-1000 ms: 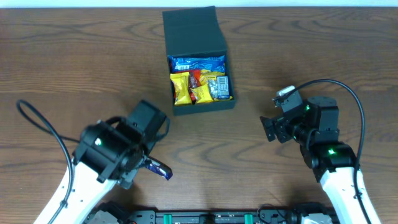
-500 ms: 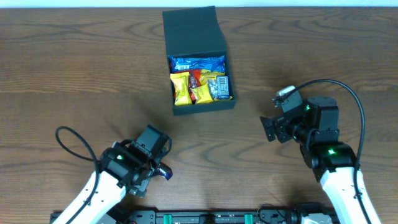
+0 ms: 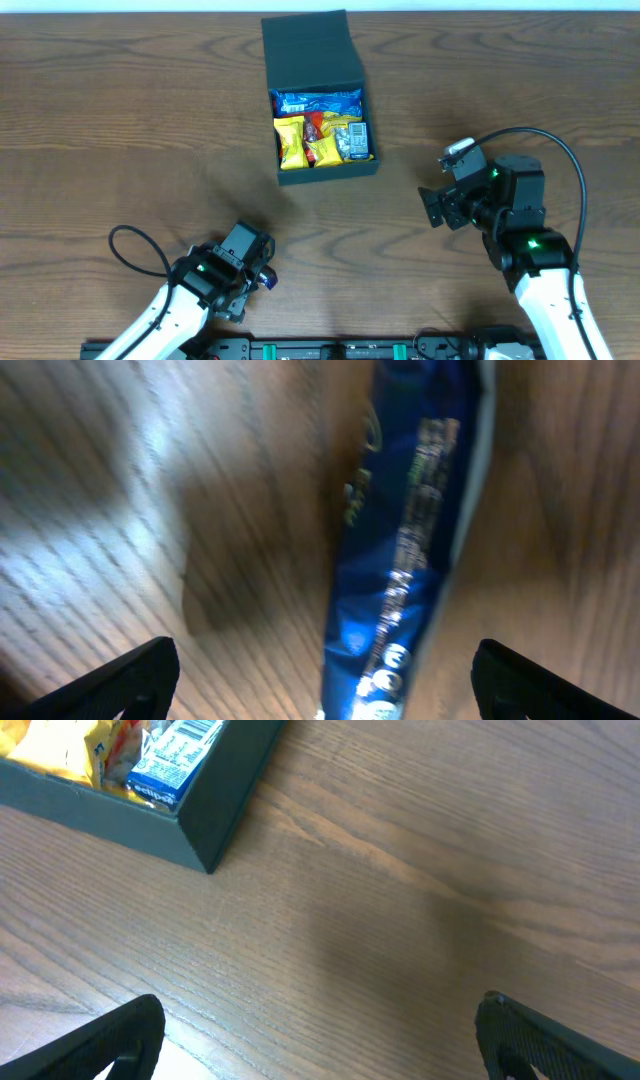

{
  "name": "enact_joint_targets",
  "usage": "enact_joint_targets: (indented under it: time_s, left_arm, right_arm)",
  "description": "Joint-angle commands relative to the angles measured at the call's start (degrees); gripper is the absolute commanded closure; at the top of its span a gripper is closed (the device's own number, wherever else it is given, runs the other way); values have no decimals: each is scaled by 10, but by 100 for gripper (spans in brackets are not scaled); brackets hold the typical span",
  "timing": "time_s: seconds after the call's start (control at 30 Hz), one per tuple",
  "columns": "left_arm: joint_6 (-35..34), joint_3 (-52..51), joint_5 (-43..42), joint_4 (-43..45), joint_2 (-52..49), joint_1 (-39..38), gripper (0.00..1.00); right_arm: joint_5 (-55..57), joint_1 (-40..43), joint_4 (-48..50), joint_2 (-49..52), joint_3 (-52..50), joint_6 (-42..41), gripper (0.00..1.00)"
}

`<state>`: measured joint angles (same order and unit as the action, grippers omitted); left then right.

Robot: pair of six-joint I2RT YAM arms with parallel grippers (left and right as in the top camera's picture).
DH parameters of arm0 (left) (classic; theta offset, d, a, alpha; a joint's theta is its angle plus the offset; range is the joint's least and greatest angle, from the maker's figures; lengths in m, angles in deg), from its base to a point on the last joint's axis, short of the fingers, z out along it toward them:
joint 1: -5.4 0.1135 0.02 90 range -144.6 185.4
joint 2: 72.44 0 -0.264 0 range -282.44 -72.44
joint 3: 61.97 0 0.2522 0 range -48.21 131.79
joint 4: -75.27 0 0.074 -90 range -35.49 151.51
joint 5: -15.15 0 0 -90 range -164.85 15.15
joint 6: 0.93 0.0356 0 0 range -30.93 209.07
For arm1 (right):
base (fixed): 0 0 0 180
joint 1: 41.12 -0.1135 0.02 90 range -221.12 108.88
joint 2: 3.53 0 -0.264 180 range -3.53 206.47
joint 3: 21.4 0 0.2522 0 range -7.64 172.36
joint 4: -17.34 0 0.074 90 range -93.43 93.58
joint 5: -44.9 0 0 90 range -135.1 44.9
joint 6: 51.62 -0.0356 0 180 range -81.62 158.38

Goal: Pack container
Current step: 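Grasp the dark blue wrapped bar with the left gripper, then carry the dark blue bar up to the box's front left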

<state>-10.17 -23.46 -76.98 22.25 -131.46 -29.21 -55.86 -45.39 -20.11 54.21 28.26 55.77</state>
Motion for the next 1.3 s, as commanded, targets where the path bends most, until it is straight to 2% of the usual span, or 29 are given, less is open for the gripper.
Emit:
enact_joint_targets:
  time_s: [0.0, 0.23, 0.37, 0.77, 1.27]
  left_arm:
    - [-12, -3, 31, -9, 2, 1, 6]
    - [-17, -3, 71, -7, 2, 1, 10]
    - [-17, -3, 84, 14, -3, 1, 17]
    - [-17, -3, 76, 83, -115, 1, 21]
    - [-14, -3, 79, 91, -120, 1, 62]
  right_arm:
    - [-6, 5, 1, -1, 0, 7, 1]
    - [-6, 5, 1, -1, 0, 7, 1]
    - [-6, 5, 1, -1, 0, 7, 1]
    - [-6, 5, 1, -1, 0, 7, 1]
    - [-6, 5, 1, -1, 0, 7, 1]
